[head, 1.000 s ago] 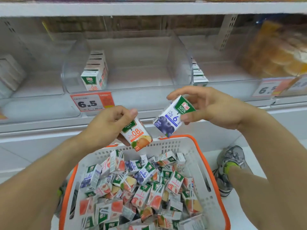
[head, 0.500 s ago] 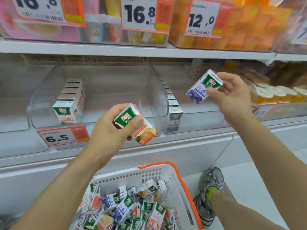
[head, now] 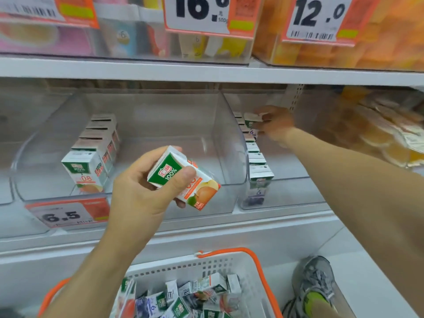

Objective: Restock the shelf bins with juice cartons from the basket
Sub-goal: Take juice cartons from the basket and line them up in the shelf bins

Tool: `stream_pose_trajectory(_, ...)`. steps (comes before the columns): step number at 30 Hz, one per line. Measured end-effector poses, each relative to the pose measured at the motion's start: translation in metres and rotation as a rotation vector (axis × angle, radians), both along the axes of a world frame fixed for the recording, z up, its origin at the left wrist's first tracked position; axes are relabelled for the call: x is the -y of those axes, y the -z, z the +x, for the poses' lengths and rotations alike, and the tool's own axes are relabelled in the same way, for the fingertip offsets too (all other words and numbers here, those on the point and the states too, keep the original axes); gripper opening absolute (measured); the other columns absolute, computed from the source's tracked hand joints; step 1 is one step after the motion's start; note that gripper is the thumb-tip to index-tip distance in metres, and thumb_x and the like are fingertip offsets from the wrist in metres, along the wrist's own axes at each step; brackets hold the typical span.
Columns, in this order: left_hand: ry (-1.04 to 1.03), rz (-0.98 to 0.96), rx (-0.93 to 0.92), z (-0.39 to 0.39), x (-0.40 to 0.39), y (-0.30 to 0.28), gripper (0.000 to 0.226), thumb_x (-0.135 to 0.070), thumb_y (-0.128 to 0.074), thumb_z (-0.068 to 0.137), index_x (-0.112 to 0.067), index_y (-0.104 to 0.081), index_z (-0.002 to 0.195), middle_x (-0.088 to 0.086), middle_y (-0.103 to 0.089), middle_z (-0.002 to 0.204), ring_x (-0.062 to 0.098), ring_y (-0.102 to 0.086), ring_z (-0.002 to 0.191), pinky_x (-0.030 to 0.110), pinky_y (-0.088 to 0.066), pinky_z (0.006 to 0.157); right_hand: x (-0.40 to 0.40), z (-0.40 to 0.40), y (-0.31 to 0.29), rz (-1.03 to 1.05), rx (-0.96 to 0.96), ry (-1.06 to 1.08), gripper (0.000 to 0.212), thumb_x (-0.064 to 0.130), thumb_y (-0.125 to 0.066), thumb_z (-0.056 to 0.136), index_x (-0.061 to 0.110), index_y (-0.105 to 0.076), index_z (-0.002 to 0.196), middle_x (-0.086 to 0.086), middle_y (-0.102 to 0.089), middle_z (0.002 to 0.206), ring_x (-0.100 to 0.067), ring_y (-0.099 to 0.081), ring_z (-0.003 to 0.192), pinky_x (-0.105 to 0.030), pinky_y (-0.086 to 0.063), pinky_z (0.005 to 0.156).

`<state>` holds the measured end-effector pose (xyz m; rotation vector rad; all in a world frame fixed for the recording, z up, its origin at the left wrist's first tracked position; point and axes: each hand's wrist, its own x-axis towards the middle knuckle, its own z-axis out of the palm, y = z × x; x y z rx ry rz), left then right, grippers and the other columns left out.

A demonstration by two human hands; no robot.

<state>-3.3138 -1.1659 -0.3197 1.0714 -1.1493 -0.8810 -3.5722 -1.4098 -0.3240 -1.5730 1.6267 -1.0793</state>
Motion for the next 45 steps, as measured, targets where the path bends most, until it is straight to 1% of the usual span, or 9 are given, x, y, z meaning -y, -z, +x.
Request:
stream_pose_trajectory(4, -0.033, -0.033, -0.058, -0.004, 0.005, 0.003, 0.035, -0.034, -0.076, 0.069, -0.023, -0.071, 0.102, 0.003, -0.073, 0.082, 0.018, -0.069, 0.062, 0.028, -0.055, 0.046, 0.006, 0.004, 0.001, 0.026, 0.128, -0.003, 0.033, -0.012, -0.068, 0.085, 0.003, -0.067, 0.114, -0.008, -0.066, 0.099, -0.032, -0.070, 0.095, -0.029, -0.062, 0.065)
stream_pose_trajectory(9, 0.026, -0.020, 0.024, -0.010, 0.001, 0.004, 0.049, -0.033, -0.078, 0.065, -0.027, -0.068, 0.113, -0.003, -0.072, 0.083, 0.009, -0.067, 0.062, 0.022, -0.053, 0.046, -0.006, -0.006, -0.005, 0.075, 0.019, -0.023, 0.050, -0.001, -0.067, 0.090, 0.014, -0.056, 0.136, -0.007, -0.061, 0.127, -0.025, -0.065, 0.108, -0.034, -0.059, 0.085)
stream_pose_trajectory(13, 0.002, 0.004, 0.010, -0.006, -0.005, 0.003, 0.062, -0.037, -0.084, 0.056, -0.023, -0.059, 0.111, -0.006, -0.074, 0.085, 0.009, -0.067, 0.064, 0.020, -0.051, 0.050, -0.052, -0.009, -0.030, -0.107, -0.122, 0.041, 0.023, 0.003, -0.061, 0.091, 0.014, -0.069, 0.109, -0.008, -0.068, 0.112, -0.028, -0.067, 0.102, -0.043, -0.058, 0.088)
stream_pose_trajectory(18, -0.015, 0.018, -0.061, -0.002, -0.024, 0.001, 0.055, -0.042, -0.080, 0.058, -0.015, -0.064, 0.104, -0.004, -0.075, 0.083, 0.008, -0.069, 0.070, 0.020, -0.055, 0.055, -0.164, 0.011, -0.065, -0.167, 0.019, -0.346, 0.011, -0.002, -0.070, 0.088, 0.009, -0.070, 0.089, -0.008, -0.070, 0.074, -0.016, -0.069, 0.062, -0.028, -0.058, 0.059)
stream_pose_trajectory(22, 0.036, 0.099, -0.096, 0.005, -0.044, -0.008, 0.039, -0.045, -0.071, 0.072, -0.024, -0.072, 0.104, 0.010, -0.069, 0.084, 0.015, -0.068, 0.066, 0.038, -0.058, 0.047, -0.229, 0.048, -0.074, -0.077, 0.054, -0.609, 0.027, 0.000, -0.073, 0.085, 0.012, -0.066, 0.109, -0.011, -0.069, 0.092, -0.027, -0.070, 0.075, -0.034, -0.060, 0.060)
stream_pose_trajectory(27, 0.097, 0.125, -0.059, 0.030, -0.068, -0.016, 0.039, -0.040, -0.064, 0.082, -0.025, -0.069, 0.117, 0.026, -0.060, 0.083, 0.020, -0.063, 0.048, 0.035, -0.055, 0.040, -0.259, 0.104, -0.065, -0.009, -0.018, -0.672, 0.037, 0.019, -0.079, 0.083, 0.022, -0.064, 0.117, -0.009, -0.064, 0.105, -0.028, -0.071, 0.081, -0.044, -0.062, 0.065)
stream_pose_trajectory(32, 0.056, 0.154, 0.027, 0.073, -0.085, -0.020, 0.043, -0.049, -0.059, 0.084, -0.035, -0.065, 0.124, 0.024, -0.057, 0.099, 0.027, -0.065, 0.048, 0.051, -0.058, 0.047, -0.268, 0.157, -0.063, -0.026, 0.009, -0.706, 0.029, 0.003, -0.078, 0.081, 0.015, -0.068, 0.105, -0.013, -0.067, 0.097, -0.036, -0.071, 0.075, -0.038, -0.063, 0.063)
stream_pose_trajectory(38, -0.093, -0.006, 0.005, 0.124, -0.094, -0.019, 0.043, -0.046, -0.064, 0.085, -0.030, -0.067, 0.124, 0.021, -0.063, 0.104, 0.022, -0.070, 0.059, 0.038, -0.060, 0.050, -0.265, 0.221, -0.072, -0.186, 0.011, -0.733, 0.025, 0.000, -0.080, 0.075, 0.011, -0.072, 0.096, -0.006, -0.075, 0.085, -0.025, -0.071, 0.064, -0.042, -0.060, 0.064)
stream_pose_trajectory(45, -0.461, -0.107, 0.658, 0.190, -0.080, -0.001, 0.073, -0.047, -0.076, 0.075, -0.027, -0.050, 0.140, -0.006, -0.056, 0.111, 0.005, -0.055, 0.094, 0.016, -0.045, 0.086, -0.221, 0.257, -0.072, -0.401, -0.104, -0.540, 0.030, 0.009, -0.081, 0.075, 0.021, -0.068, 0.099, 0.008, -0.072, 0.092, -0.015, -0.069, 0.073, -0.034, -0.060, 0.072)
